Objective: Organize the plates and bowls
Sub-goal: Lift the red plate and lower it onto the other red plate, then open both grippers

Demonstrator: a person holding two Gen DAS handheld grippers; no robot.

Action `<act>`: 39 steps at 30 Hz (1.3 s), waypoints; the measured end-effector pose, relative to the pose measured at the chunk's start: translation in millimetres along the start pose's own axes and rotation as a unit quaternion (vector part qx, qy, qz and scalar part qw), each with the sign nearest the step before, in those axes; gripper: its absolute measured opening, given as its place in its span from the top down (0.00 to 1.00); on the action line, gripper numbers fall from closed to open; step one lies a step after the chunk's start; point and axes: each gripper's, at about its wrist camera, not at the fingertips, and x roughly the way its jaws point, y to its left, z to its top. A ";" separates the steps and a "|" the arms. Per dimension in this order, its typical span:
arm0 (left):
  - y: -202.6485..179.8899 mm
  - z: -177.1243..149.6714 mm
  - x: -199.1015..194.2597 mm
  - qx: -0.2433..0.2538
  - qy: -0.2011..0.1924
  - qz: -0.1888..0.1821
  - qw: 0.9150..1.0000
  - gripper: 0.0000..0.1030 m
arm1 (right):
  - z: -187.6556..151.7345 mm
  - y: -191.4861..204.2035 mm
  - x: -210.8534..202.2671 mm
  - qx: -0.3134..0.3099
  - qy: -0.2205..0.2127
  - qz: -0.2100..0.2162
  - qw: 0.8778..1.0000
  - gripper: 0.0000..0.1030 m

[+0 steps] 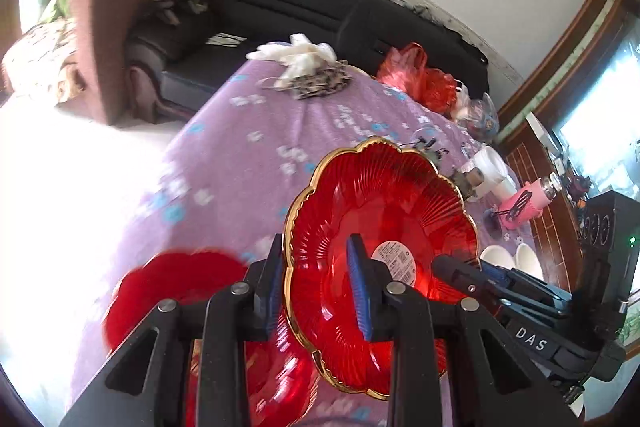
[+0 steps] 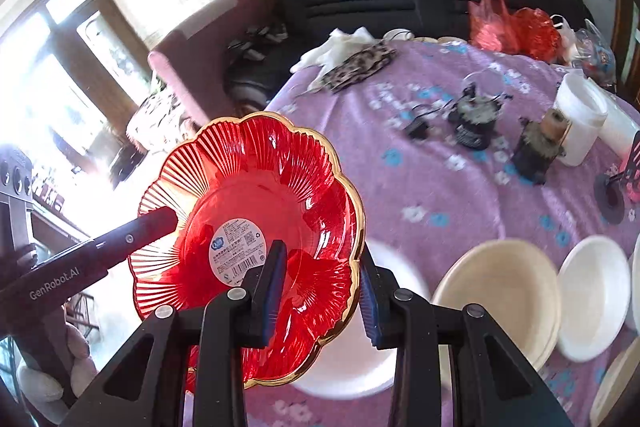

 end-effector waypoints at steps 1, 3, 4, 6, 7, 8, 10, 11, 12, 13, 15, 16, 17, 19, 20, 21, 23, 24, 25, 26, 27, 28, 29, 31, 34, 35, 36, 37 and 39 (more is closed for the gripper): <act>6.7 -7.8 -6.2 -0.001 -0.003 0.004 1.000 0.73 | -9.4 10.0 2.7 -0.004 0.005 0.004 1.000 0.64; 22.5 -22.4 -14.7 -0.008 -0.004 0.012 1.000 0.73 | -24.5 21.9 11.4 -0.008 0.015 0.012 1.000 0.64; 31.3 -28.7 -15.2 -0.014 -0.001 0.014 1.000 0.72 | -31.0 26.8 18.4 -0.006 0.022 0.018 1.000 0.64; 48.8 -40.1 -12.5 -0.026 0.007 0.021 0.999 0.71 | -44.4 31.6 32.1 -0.002 0.036 0.026 0.999 0.64; 57.5 -45.6 -9.8 -0.031 0.010 0.026 0.999 0.71 | -49.5 34.7 39.9 0.002 0.043 0.030 0.999 0.64; 64.2 -50.0 -6.5 -0.035 0.013 0.031 0.999 0.71 | -55.1 37.8 49.5 0.006 0.052 0.034 0.998 0.64; 81.6 -59.4 2.8 -0.052 0.025 0.032 0.998 0.71 | -61.1 42.4 64.1 0.010 0.064 0.037 0.997 0.64; 90.0 -63.4 7.8 -0.061 0.031 0.031 0.997 0.71 | -63.1 44.5 70.0 0.011 0.068 0.037 0.997 0.64; 98.4 -67.9 11.3 -0.069 0.036 0.029 0.997 0.71 | -64.5 46.7 75.7 0.011 0.071 0.036 0.997 0.64; 106.2 -72.0 15.8 -0.076 0.041 0.029 0.996 0.71 | -66.4 49.4 81.4 0.010 0.075 0.036 0.996 0.64; 119.5 -79.3 24.4 -0.094 0.052 0.025 0.994 0.71 | -68.8 54.5 89.9 0.004 0.079 0.033 0.996 0.64; 125.8 -82.0 28.8 -0.101 0.058 0.022 0.993 0.71 | -69.0 57.8 93.1 0.000 0.079 0.031 0.996 0.64; 130.8 -84.7 33.5 -0.111 0.063 0.016 0.992 0.71 | -69.7 61.7 95.6 -0.007 0.078 0.026 0.997 0.63; 133.5 -86.8 34.9 -0.111 0.056 0.020 0.992 0.72 | -70.8 68.1 96.0 -0.028 0.070 0.015 0.997 0.62; 132.8 -86.9 33.6 -0.109 0.050 0.027 0.992 0.71 | -69.9 72.8 95.9 -0.035 0.067 0.013 0.997 0.62; 133.5 -86.9 33.0 -0.110 0.047 0.029 0.992 0.70 | -69.8 75.2 96.7 -0.039 0.069 0.011 0.997 0.62; 137.8 -86.9 33.2 -0.116 0.044 0.028 0.992 0.70 | -70.5 77.5 102.9 -0.044 0.074 0.005 0.996 0.62; 140.1 -87.5 33.5 -0.119 0.044 0.029 0.991 0.70 | -71.8 77.0 106.8 -0.044 0.078 0.006 0.996 0.62; 141.5 -87.0 34.8 -0.121 0.043 0.031 0.991 0.70 | -73.5 75.8 111.5 -0.040 0.083 0.010 0.996 0.62; 142.7 -87.0 34.0 -0.120 0.039 0.034 0.991 0.70 | -73.0 73.4 114.5 -0.037 0.084 0.014 0.996 0.62; 142.9 -87.4 32.3 -0.120 0.035 0.037 0.991 0.70 | -74.3 73.4 116.1 -0.035 0.082 0.017 0.996 0.61; 143.7 -87.3 31.1 -0.123 0.033 0.038 0.991 0.69 | -74.4 74.5 116.3 -0.036 0.077 0.020 0.996 0.59; 145.0 -86.6 30.2 -0.126 0.032 0.036 0.991 0.68 | -74.7 76.3 117.0 -0.038 0.076 0.021 0.996 0.53; 145.3 -86.1 26.5 -0.123 0.025 0.039 0.991 0.60 | -76.4 81.7 117.4 -0.046 0.074 0.022 0.996 0.45; 142.2 -85.8 19.2 -0.113 0.012 0.049 0.992 0.52 | -79.7 91.4 118.8 -0.064 0.068 0.012 0.996 0.39; 142.1 -85.0 18.0 -0.110 0.010 0.051 0.993 0.49 | -80.3 93.5 118.8 -0.069 0.064 0.008 0.996 0.39; 141.1 -84.8 15.2 -0.107 0.004 0.052 0.993 0.47 | -81.3 94.5 118.2 -0.072 0.061 0.007 0.995 0.38; 139.9 -84.1 12.8 -0.105 -0.001 0.052 0.993 0.47 | -82.1 95.9 115.7 -0.074 0.055 0.008 0.996 0.38; 139.0 -82.3 5.5 -0.099 -0.012 0.052 0.994 0.46 | -82.7 97.3 109.3 -0.076 0.041 0.010 0.996 0.37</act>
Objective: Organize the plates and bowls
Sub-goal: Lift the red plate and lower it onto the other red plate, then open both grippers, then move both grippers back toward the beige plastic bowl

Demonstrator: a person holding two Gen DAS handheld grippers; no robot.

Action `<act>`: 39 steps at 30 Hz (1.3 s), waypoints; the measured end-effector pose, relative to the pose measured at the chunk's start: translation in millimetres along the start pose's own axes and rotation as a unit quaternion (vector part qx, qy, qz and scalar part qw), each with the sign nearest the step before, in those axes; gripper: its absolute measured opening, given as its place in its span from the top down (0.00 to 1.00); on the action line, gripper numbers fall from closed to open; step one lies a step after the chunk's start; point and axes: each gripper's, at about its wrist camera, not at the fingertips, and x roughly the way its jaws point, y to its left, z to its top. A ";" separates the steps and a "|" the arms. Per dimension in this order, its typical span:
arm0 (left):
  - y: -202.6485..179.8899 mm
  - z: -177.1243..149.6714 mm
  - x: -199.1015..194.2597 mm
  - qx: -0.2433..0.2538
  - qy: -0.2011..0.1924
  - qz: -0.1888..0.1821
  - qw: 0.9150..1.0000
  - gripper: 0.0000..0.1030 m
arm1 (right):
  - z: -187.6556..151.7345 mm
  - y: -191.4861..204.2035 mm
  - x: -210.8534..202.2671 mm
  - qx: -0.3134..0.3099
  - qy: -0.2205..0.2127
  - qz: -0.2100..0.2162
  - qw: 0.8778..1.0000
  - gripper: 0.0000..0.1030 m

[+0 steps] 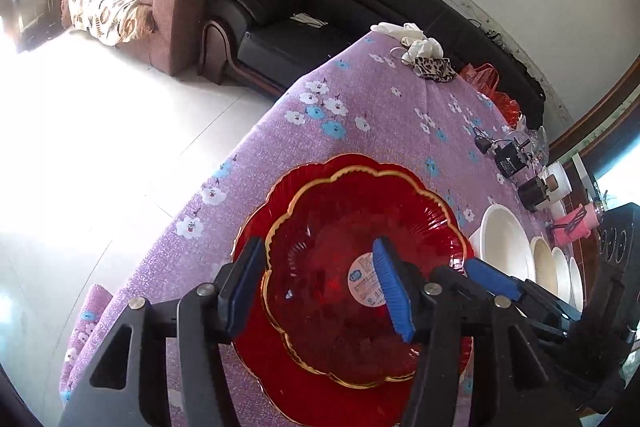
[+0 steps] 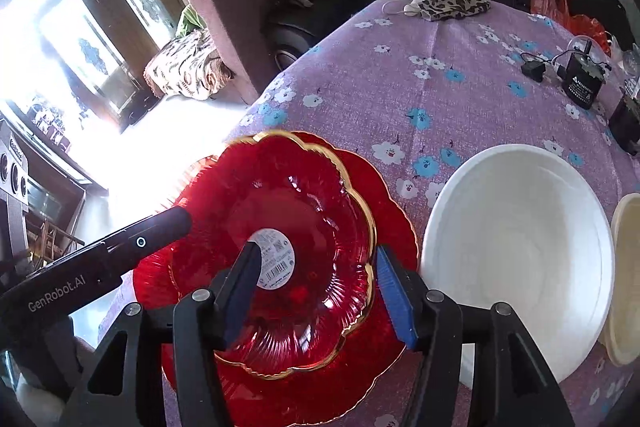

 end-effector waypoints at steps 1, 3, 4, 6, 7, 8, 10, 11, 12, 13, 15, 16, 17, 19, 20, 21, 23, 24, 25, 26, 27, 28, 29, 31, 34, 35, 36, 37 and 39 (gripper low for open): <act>-0.7 0.8 -3.0 0.001 -0.005 0.002 1.000 0.46 | -0.4 0.5 -3.5 -0.003 -0.008 -0.007 1.000 0.37; -1.2 1.7 -11.2 0.001 -0.017 0.003 1.000 0.45 | -0.9 0.9 -8.8 -0.007 -0.016 -0.010 1.000 0.37; -2.1 1.4 -14.7 0.002 -0.022 0.003 1.000 0.45 | -1.6 0.7 -12.1 -0.008 -0.021 -0.014 1.000 0.37; -5.0 -1.9 -26.3 0.008 -0.037 0.003 0.999 0.45 | -3.1 0.3 -20.9 -0.007 -0.032 -0.017 0.999 0.37; -7.9 -4.2 -32.5 0.014 -0.046 0.004 0.999 0.45 | -4.7 -1.6 -28.7 -0.004 -0.041 -0.017 0.999 0.37; -11.6 -7.9 -40.5 0.022 -0.058 0.007 0.998 0.45 | -7.4 -3.3 -38.1 0.000 -0.052 -0.015 0.999 0.37; -22.3 -17.0 -58.6 0.040 -0.087 0.010 0.995 0.38 | -12.3 -6.1 -58.2 0.005 -0.078 -0.016 0.997 0.37; -29.2 -23.3 -69.8 0.049 -0.108 0.009 0.993 0.30 | -17.6 -9.4 -71.9 0.007 -0.096 -0.019 0.995 0.37; -35.5 -28.2 -79.1 0.057 -0.127 0.008 0.990 0.24 | -23.4 -12.4 -84.5 0.007 -0.112 -0.020 0.994 0.37; -43.3 -33.2 -88.4 0.065 -0.145 0.006 0.987 0.21 | -29.9 -16.0 -98.1 0.006 -0.127 -0.024 0.992 0.37; -61.0 -45.2 -104.7 0.087 -0.179 -0.002 0.980 0.16 | -45.0 -23.5 -126.3 0.003 -0.162 -0.044 0.986 0.35; -70.0 -49.9 -109.3 0.098 -0.191 -0.005 0.977 0.15 | -52.7 -27.3 -139.7 0.001 -0.178 -0.055 0.983 0.34; -78.7 -55.7 -112.1 0.110 -0.201 -0.011 0.973 0.14 | -62.4 -33.6 -155.9 0.003 -0.197 -0.064 0.978 0.33; -93.3 -66.1 -109.2 0.124 -0.206 -0.018 0.970 0.12 | -76.4 -46.9 -184.7 0.013 -0.224 -0.067 0.972 0.32; -101.0 -71.7 -102.9 0.129 -0.199 -0.019 0.971 0.12 | -83.9 -56.4 -200.0 0.026 -0.239 -0.064 0.969 0.29; -108.3 -76.5 -95.5 0.135 -0.187 -0.023 0.973 0.12 | -89.2 -63.7 -213.5 0.038 -0.252 -0.062 0.965 0.24; -121.7 -83.7 -80.2 0.144 -0.160 -0.027 0.976 0.12 | -102.9 -82.3 -248.5 0.069 -0.293 -0.044 0.953 0.12; -128.6 -86.1 -72.8 0.147 -0.145 -0.030 0.978 0.12 | -107.1 -88.2 -262.0 0.079 -0.307 -0.033 0.948 0.09; -133.8 -87.1 -67.9 0.147 -0.130 -0.040 0.980 0.12 | -111.6 -95.9 -276.8 0.088 -0.321 -0.021 0.943 0.09; -138.8 -86.3 -65.6 0.144 -0.118 -0.054 0.981 0.12 | -116.2 -104.1 -292.6 0.093 -0.329 -0.007 0.940 0.09; -141.0 -86.2 -66.5 0.139 -0.113 -0.067 0.982 0.12 | -119.8 -109.8 -306.8 0.092 -0.331 0.009 0.939 0.09; -142.4 -85.6 -69.8 0.134 -0.110 -0.083 0.981 0.12 | -121.9 -115.7 -322.7 0.086 -0.328 0.030 0.940 0.09; -145.0 -83.2 -73.4 0.130 -0.109 -0.099 0.981 0.12 | -124.0 -120.4 -334.7 0.080 -0.325 0.042 0.941 0.09; -148.0 -81.4 -80.7 0.129 -0.115 -0.111 0.979 0.12 | -129.5 -132.6 -364.6 0.063 -0.319 0.066 0.943 0.09; -169.0 -88.7 -79.6 0.149 -0.118 -0.101 0.976 0.12 | -133.9 -154.1 -405.8 0.048 -0.314 0.084 0.945 0.07; -177.1 -94.1 -74.7 0.150 -0.110 -0.108 0.977 0.12 | -132.8 -163.2 -419.9 0.052 -0.313 0.089 0.944 0.07; -185.8 -101.4 -67.2 0.147 -0.094 -0.122 0.977 0.12 | -132.3 -172.8 -431.0 0.062 -0.314 0.091 0.943 0.06; -196.4 -111.4 -58.5 0.144 -0.073 -0.137 0.977 0.12 | -129.4 -184.8 -443.8 0.077 -0.317 0.095 0.941 0.06; -227.4 -140.9 -36.1 0.140 -0.014 -0.172 0.975 0.12 | -124.6 -206.2 -462.1 0.109 -0.325 0.088 0.935 0.06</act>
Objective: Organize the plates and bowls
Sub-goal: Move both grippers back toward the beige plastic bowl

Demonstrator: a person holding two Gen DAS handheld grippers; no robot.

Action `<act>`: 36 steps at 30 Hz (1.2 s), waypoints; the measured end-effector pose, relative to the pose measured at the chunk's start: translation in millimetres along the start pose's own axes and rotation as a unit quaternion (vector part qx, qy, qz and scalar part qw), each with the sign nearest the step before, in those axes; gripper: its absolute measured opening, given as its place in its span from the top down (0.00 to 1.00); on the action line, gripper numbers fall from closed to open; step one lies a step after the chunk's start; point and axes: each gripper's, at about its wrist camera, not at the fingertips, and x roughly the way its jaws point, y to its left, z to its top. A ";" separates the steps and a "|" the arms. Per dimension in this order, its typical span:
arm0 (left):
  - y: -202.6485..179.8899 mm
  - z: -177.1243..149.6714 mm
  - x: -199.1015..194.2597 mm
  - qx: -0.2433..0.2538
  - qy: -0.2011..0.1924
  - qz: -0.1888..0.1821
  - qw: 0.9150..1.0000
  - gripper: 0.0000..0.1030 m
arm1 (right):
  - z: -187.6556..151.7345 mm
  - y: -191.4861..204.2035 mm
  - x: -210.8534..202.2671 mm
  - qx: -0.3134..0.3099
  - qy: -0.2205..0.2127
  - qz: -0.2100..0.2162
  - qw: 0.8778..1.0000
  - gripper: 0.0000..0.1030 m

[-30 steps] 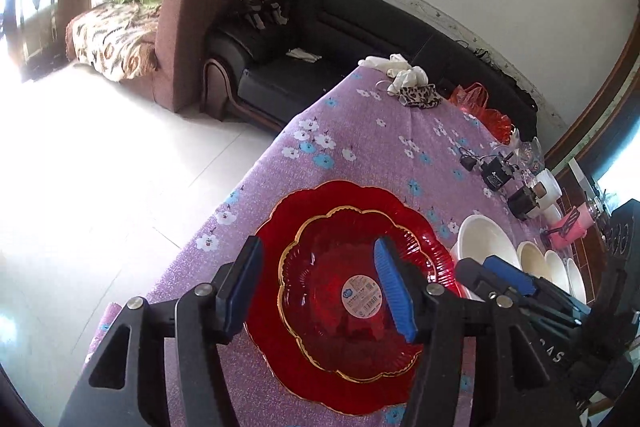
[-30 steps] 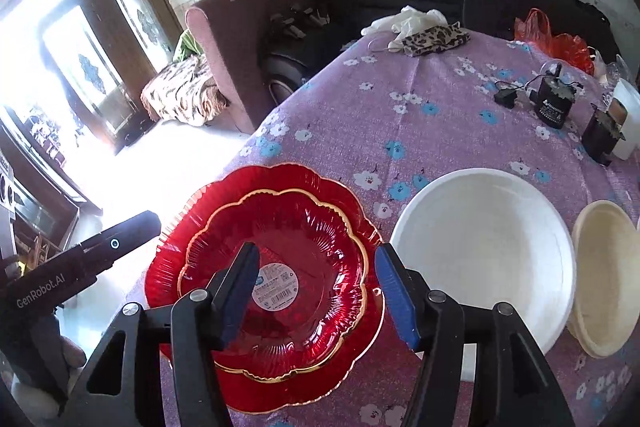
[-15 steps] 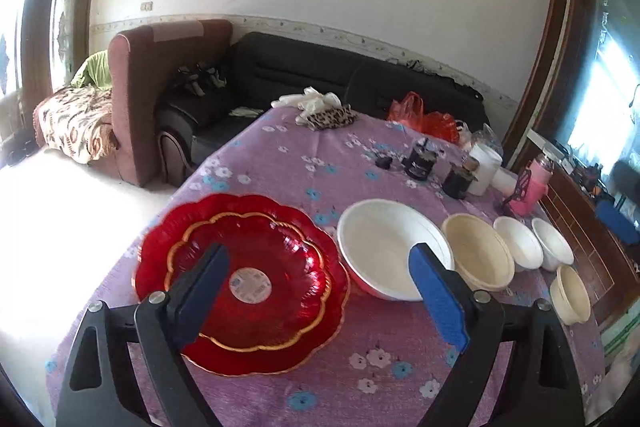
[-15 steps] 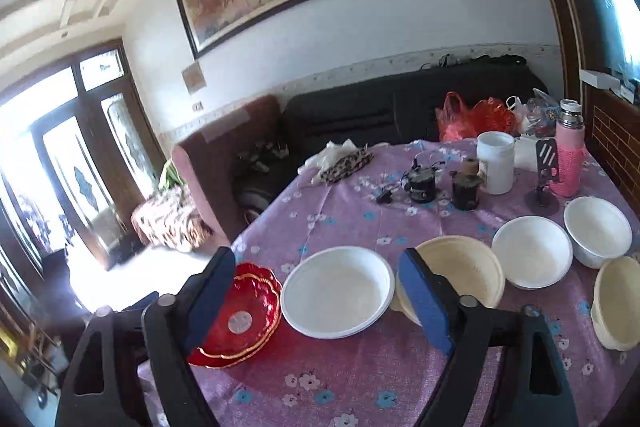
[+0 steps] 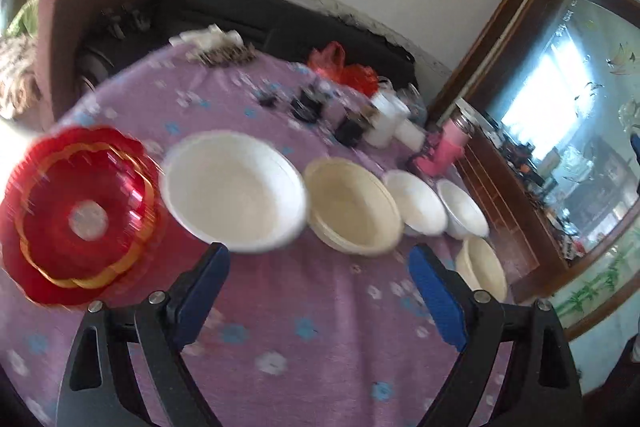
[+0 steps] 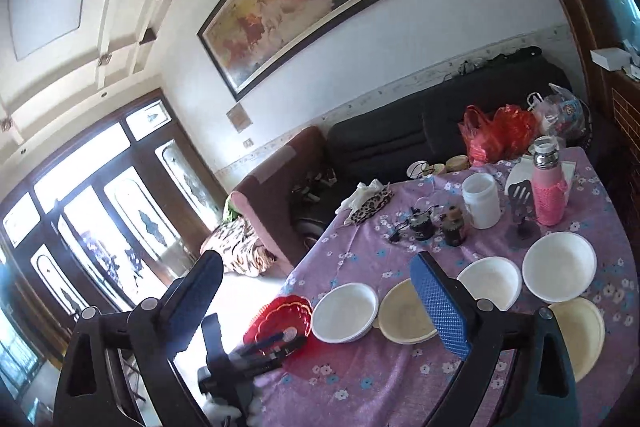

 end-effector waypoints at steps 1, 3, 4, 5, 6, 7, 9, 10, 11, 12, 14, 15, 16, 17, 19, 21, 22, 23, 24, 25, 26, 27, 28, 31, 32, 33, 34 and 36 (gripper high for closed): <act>-17.0 -13.8 12.7 -0.002 0.021 -0.013 1.000 0.12 | 7.6 -4.5 -3.1 0.006 -0.005 -0.015 1.000 0.06; -61.7 -47.3 39.9 0.025 0.069 -0.042 0.996 0.12 | 22.8 -15.6 -8.6 0.015 -0.023 -0.062 0.998 0.06; -82.3 -63.4 50.2 0.046 0.092 -0.057 0.993 0.12 | 28.1 -21.7 -11.3 0.016 -0.031 -0.087 0.996 0.06; -100.9 -79.1 58.5 0.066 0.112 -0.071 0.989 0.12 | 29.2 -26.9 -14.2 0.015 -0.042 -0.122 0.991 0.06; -115.9 -92.5 65.1 0.084 0.132 -0.086 0.984 0.12 | 29.9 -33.1 -15.5 0.014 -0.050 -0.147 0.988 0.06; -124.2 -101.0 69.2 0.098 0.145 -0.096 0.980 0.12 | 27.2 -40.0 -17.8 0.015 -0.054 -0.163 0.985 0.06; -125.7 -104.9 71.8 0.123 0.137 -0.079 0.980 0.12 | 17.7 -53.7 -18.7 0.020 -0.046 -0.183 0.982 0.06; -121.1 -101.4 69.6 0.129 0.121 -0.063 0.982 0.12 | 10.7 -60.2 -19.6 0.020 -0.040 -0.189 0.981 0.06; -113.3 -96.1 65.7 0.135 0.102 -0.047 0.984 0.12 | 2.4 -65.6 -18.3 0.016 -0.035 -0.196 0.980 0.06; -104.4 -89.4 59.9 0.144 0.084 -0.030 0.986 0.12 | -6.4 -67.1 -17.3 0.011 -0.031 -0.204 0.978 0.06; -86.9 -75.1 44.7 0.165 0.048 0.011 0.985 0.12 | -26.4 -75.5 -10.3 0.003 -0.023 -0.217 0.976 0.06; -77.0 -69.6 37.4 0.174 0.033 0.030 0.984 0.12 | -36.6 -81.1 -4.2 0.003 -0.015 -0.216 0.976 0.06; -65.8 -63.4 31.2 0.182 0.022 0.051 0.982 0.12 | -46.6 -86.6 5.7 0.006 -0.006 -0.213 0.977 0.06; -54.5 -56.6 25.4 0.185 0.011 0.075 0.980 0.12 | -58.1 -93.4 14.8 0.013 0.006 -0.208 0.978 0.06; -30.4 -42.9 15.2 0.181 -0.008 0.123 0.976 0.12 | -81.0 -107.1 38.4 0.032 0.034 -0.188 0.981 0.06; -7.7 -31.1 4.9 0.170 -0.025 0.165 0.971 0.12 | -104.3 -119.6 63.3 0.053 0.062 -0.174 0.981 0.06; 3.9 -25.1 -2.1 0.160 -0.037 0.185 0.969 0.12 | -114.5 -123.8 74.9 0.062 0.073 -0.169 0.981 0.06; 14.1 -20.1 -9.4 0.150 -0.048 0.197 0.968 0.12 | -124.1 -128.4 85.7 0.070 0.084 -0.164 0.980 0.06; 24.6 -15.2 -18.3 0.138 -0.061 0.209 0.966 0.12 | -131.6 -131.0 94.8 0.075 0.093 -0.159 0.980 0.06; 32.5 -9.8 -23.9 0.127 -0.068 0.215 0.966 0.12 | -138.0 -133.2 102.1 0.078 0.099 -0.157 0.980 0.06; 40.3 -3.7 -29.4 0.115 -0.074 0.214 0.967 0.12 | -144.3 -134.9 110.1 0.079 0.106 -0.158 0.979 0.06; 45.9 1.3 -33.8 0.107 -0.077 0.208 0.969 0.12 | -148.4 -135.6 117.4 0.079 0.112 -0.159 0.978 0.06; 49.2 6.5 -35.2 0.103 -0.078 0.204 0.970 0.12 | -152.3 -135.9 125.6 0.079 0.118 -0.160 0.977 0.06; 51.9 21.0 -35.7 0.092 -0.080 0.184 0.975 0.12 | -159.2 -136.9 149.7 0.087 0.125 -0.165 0.974 0.06; 49.9 22.4 -35.5 0.092 -0.084 0.181 0.976 0.12 | -160.4 -138.7 157.9 0.096 0.125 -0.169 0.973 0.06; 47.3 24.3 -35.1 0.095 -0.090 0.183 0.974 0.12 | -160.2 -139.8 164.7 0.104 0.123 -0.170 0.972 0.06; 43.2 24.8 -32.8 0.100 -0.093 0.185 0.973 0.12 | -159.8 -141.5 172.0 0.112 0.120 -0.170 0.972 0.06; 35.6 26.0 -27.6 0.109 -0.100 0.189 0.971 0.12 | -155.7 -139.9 183.2 0.112 0.111 -0.177 0.971 0.06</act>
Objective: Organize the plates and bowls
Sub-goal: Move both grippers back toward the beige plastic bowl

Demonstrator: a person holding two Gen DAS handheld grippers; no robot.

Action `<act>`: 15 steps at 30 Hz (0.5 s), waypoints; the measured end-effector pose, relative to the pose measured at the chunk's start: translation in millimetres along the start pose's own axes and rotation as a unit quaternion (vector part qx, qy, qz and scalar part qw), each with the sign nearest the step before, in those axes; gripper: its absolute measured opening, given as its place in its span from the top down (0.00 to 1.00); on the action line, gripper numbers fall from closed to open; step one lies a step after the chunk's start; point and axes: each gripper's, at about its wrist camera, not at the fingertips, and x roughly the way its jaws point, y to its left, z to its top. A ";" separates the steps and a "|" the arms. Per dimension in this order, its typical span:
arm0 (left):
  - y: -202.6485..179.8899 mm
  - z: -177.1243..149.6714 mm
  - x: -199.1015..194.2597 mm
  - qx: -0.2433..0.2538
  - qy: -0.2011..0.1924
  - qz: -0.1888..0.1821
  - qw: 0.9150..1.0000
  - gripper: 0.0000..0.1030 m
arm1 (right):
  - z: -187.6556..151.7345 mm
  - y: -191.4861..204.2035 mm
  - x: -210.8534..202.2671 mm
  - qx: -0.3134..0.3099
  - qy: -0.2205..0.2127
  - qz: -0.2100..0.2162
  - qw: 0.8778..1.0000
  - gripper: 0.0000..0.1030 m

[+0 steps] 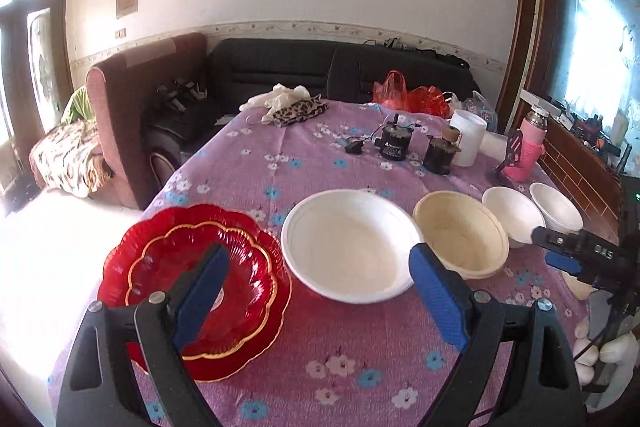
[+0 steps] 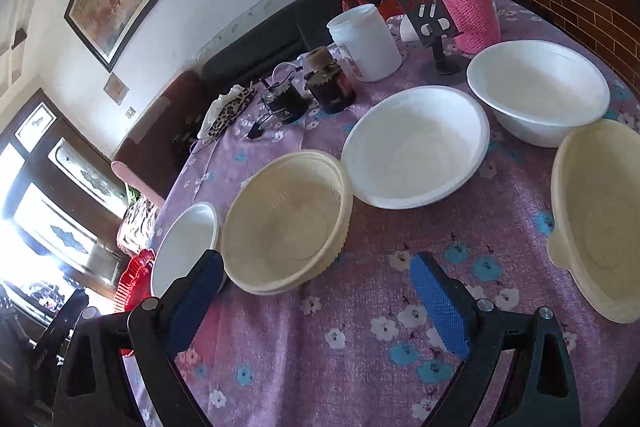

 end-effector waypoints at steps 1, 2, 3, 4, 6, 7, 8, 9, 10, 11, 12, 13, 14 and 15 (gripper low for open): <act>-5.2 0.6 1.8 0.004 -0.001 0.001 1.000 0.12 | 1.9 2.9 4.6 -0.003 -0.005 -0.008 1.000 0.06; -9.3 2.4 4.7 0.009 -0.002 0.002 1.000 0.12 | 3.7 5.3 9.9 -0.007 -0.010 -0.016 1.000 0.06; -13.8 4.6 7.9 0.015 -0.003 0.006 1.000 0.12 | 4.6 7.5 14.9 -0.012 -0.014 -0.022 1.000 0.06; -18.0 6.8 10.4 0.020 -0.006 0.010 1.000 0.12 | 4.8 9.2 18.1 -0.015 -0.018 -0.026 0.999 0.06; -28.6 11.9 17.4 0.036 -0.015 0.019 0.999 0.12 | 1.6 9.1 23.7 -0.020 -0.031 -0.030 0.999 0.06; -34.5 15.0 22.3 0.045 -0.017 0.024 0.999 0.12 | -1.0 7.6 25.7 -0.021 -0.038 -0.031 0.999 0.06; -38.8 16.9 26.8 0.053 -0.018 0.028 0.998 0.12 | -3.2 5.0 28.8 -0.022 -0.040 -0.036 0.998 0.08; -44.4 19.5 33.3 0.062 -0.017 0.033 0.997 0.12 | -4.0 1.9 32.0 -0.021 -0.038 -0.041 0.998 0.12; -49.6 22.2 40.6 0.068 -0.014 0.035 0.997 0.12 | -4.1 -1.1 35.3 -0.020 -0.033 -0.044 0.998 0.13; -54.9 25.5 47.3 0.074 -0.009 0.037 0.997 0.12 | -4.2 -4.5 37.5 -0.018 -0.029 -0.045 0.998 0.14; -58.7 27.9 53.5 0.077 -0.004 0.036 0.996 0.12 | -4.4 -7.6 38.3 -0.017 -0.029 -0.047 0.998 0.14; -62.8 30.9 59.6 0.079 0.001 0.034 0.996 0.12 | -4.6 -9.2 39.1 -0.017 -0.028 -0.050 0.998 0.14; -67.2 34.0 66.8 0.081 0.007 0.030 0.996 0.12 | -3.9 -10.4 40.2 -0.017 -0.028 -0.054 0.998 0.14; -71.2 35.7 72.1 0.083 0.013 0.026 0.996 0.12 | -4.3 -11.2 40.8 -0.017 -0.027 -0.055 0.998 0.14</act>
